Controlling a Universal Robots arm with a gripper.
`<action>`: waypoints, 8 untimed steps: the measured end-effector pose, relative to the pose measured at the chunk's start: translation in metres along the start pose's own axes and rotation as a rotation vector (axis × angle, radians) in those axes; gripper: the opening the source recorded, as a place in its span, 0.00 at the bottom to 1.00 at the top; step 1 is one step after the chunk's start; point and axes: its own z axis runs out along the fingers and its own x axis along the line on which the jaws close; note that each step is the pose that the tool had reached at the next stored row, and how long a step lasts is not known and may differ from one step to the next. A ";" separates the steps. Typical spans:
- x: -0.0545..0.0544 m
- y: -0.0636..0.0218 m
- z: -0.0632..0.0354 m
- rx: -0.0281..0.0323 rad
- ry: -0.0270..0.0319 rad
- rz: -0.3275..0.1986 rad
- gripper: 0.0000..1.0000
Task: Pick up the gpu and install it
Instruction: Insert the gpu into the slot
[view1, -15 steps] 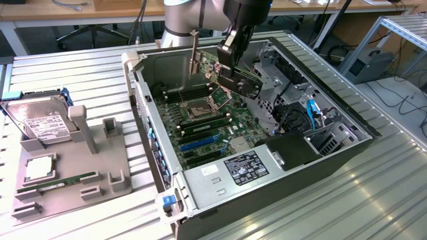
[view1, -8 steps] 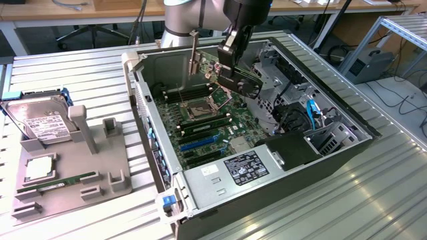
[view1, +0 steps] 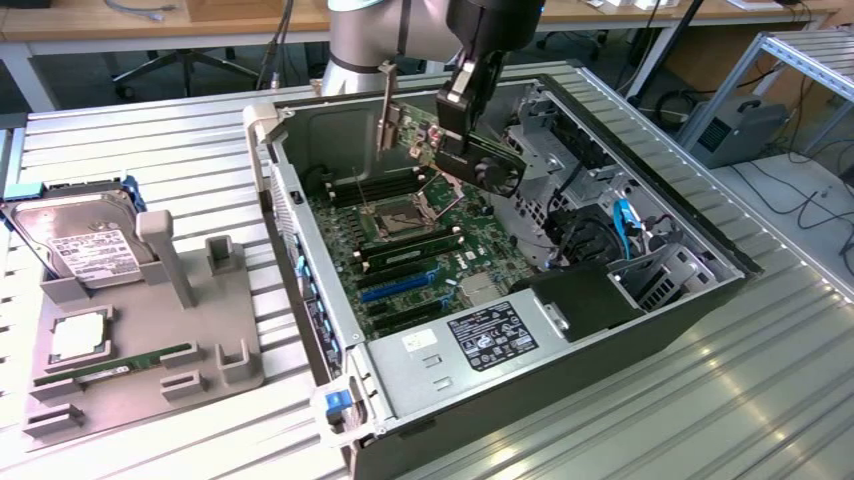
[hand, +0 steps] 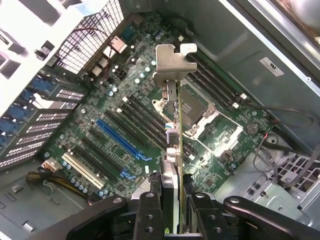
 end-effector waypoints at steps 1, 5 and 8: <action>0.000 0.0000 0.0000 -0.0001 0.0000 -0.002 0.27; 0.000 0.0000 0.0001 -0.0004 0.0001 -0.013 0.27; 0.000 0.0000 0.0000 -0.0005 0.0002 -0.020 0.27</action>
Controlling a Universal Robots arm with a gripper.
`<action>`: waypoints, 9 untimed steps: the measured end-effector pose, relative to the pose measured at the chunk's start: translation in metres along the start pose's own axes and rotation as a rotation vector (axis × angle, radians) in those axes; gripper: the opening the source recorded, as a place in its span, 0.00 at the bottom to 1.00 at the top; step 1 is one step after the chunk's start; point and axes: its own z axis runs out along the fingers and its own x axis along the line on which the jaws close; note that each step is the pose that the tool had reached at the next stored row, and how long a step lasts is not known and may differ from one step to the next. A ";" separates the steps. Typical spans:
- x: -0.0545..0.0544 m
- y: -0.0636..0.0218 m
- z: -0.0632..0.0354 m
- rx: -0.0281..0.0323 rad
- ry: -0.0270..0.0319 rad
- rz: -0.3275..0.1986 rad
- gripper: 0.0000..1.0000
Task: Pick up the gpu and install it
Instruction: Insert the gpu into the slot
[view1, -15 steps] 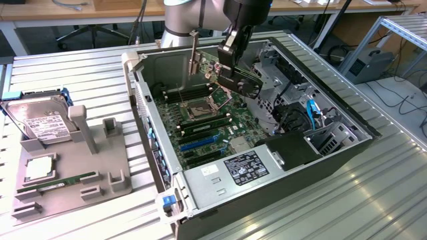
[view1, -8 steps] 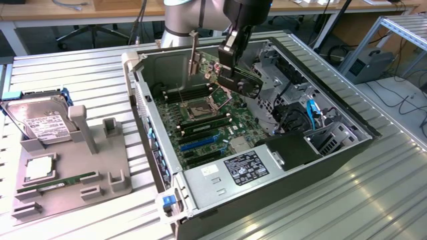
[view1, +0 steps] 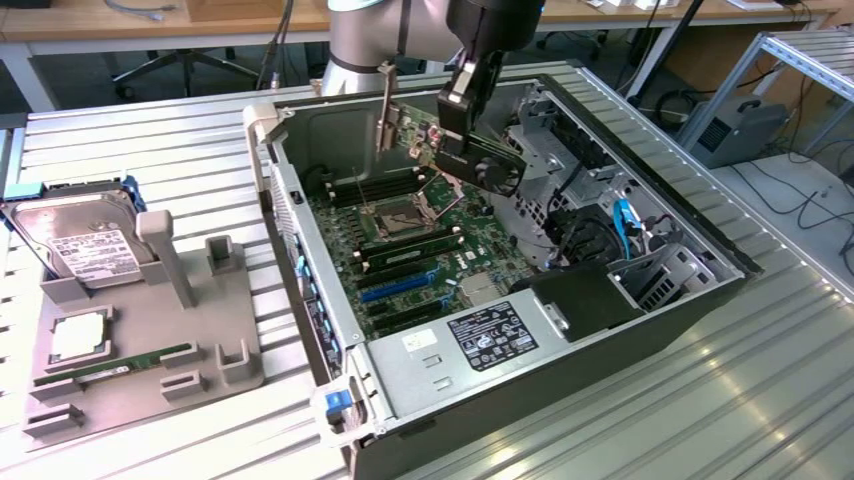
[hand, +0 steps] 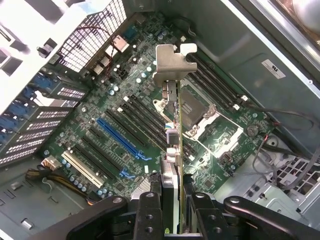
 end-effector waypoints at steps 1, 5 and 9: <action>0.000 0.0000 0.0000 -0.0001 0.0000 -0.003 0.27; 0.000 0.0000 0.0001 -0.0005 0.0001 -0.019 0.27; 0.000 0.0000 0.0001 -0.0010 0.0003 -0.035 0.27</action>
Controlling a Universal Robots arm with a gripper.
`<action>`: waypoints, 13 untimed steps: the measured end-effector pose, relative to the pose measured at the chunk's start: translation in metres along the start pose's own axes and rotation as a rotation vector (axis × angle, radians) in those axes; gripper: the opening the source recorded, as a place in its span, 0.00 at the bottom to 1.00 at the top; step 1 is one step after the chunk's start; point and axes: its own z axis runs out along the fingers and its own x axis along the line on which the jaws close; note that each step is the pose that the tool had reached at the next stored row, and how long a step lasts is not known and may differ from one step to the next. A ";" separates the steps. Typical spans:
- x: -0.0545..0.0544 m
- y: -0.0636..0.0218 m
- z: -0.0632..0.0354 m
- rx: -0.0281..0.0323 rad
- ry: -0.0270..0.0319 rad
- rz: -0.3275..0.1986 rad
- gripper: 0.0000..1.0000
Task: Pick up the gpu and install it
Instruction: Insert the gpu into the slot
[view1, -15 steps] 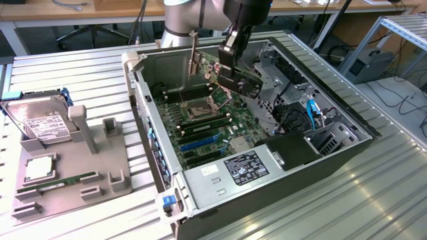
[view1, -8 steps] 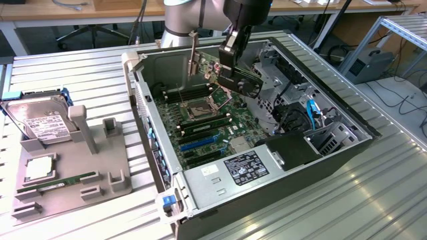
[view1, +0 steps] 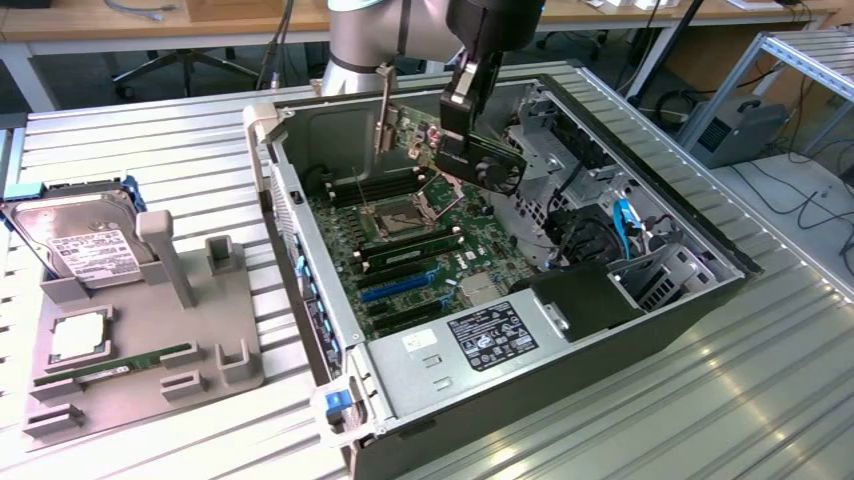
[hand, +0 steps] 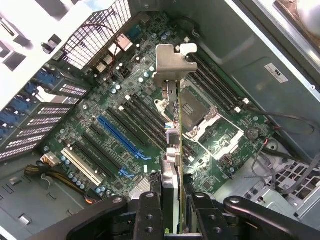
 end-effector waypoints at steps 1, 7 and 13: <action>0.000 0.0000 0.0000 0.0000 0.0000 -0.003 0.27; 0.000 0.0000 0.0000 -0.0005 0.0002 -0.021 0.27; 0.000 0.0000 0.0000 -0.0009 0.0004 -0.037 0.27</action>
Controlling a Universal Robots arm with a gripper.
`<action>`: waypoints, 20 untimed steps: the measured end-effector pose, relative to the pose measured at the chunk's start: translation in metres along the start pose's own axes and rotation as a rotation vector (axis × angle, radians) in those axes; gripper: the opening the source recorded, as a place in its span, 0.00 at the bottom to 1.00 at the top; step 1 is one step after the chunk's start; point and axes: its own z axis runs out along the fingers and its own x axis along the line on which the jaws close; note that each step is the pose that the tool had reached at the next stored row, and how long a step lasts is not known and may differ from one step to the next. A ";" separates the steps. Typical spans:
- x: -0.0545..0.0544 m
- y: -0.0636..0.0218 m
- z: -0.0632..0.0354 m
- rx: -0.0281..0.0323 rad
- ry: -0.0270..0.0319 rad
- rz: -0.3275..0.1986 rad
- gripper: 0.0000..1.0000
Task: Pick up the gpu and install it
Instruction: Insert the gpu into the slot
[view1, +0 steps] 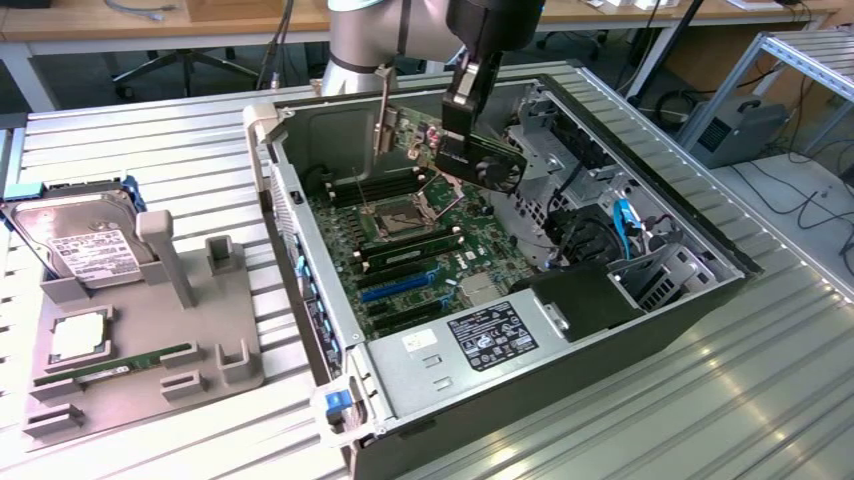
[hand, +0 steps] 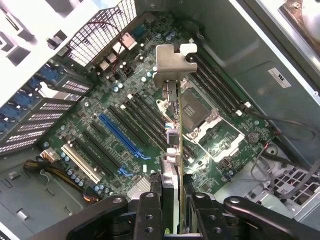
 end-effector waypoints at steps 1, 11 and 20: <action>0.000 0.0000 0.0000 -0.0001 0.0000 -0.003 0.27; 0.000 0.0000 0.0000 -0.0008 0.0003 -0.028 0.27; 0.000 0.0000 0.0000 -0.0015 0.0005 -0.053 0.27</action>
